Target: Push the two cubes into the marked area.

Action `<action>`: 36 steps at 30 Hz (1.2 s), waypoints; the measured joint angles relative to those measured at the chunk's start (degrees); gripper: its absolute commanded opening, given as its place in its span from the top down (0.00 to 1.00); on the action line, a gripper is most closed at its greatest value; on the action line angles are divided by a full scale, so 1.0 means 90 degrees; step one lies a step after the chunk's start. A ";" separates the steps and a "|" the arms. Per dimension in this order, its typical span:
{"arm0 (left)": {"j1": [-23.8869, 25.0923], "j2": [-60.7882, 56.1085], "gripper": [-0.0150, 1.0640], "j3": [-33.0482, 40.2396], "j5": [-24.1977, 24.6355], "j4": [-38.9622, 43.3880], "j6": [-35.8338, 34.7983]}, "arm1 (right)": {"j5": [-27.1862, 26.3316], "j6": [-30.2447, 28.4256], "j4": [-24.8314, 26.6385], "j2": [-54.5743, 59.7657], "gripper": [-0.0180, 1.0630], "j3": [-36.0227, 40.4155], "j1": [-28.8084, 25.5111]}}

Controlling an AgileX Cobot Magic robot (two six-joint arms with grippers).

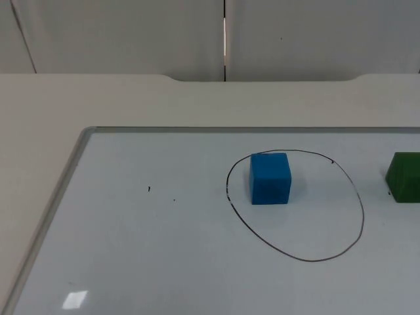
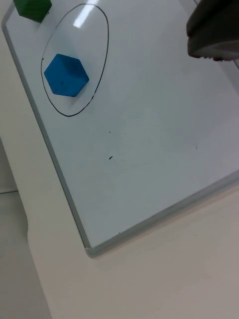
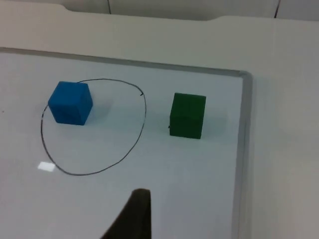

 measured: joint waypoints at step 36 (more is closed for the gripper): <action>0.0000 0.0000 0.99 0.0000 0.0000 -0.0011 0.0000 | -0.3174 0.3003 -0.2343 0.8717 0.98 -0.1495 -0.0293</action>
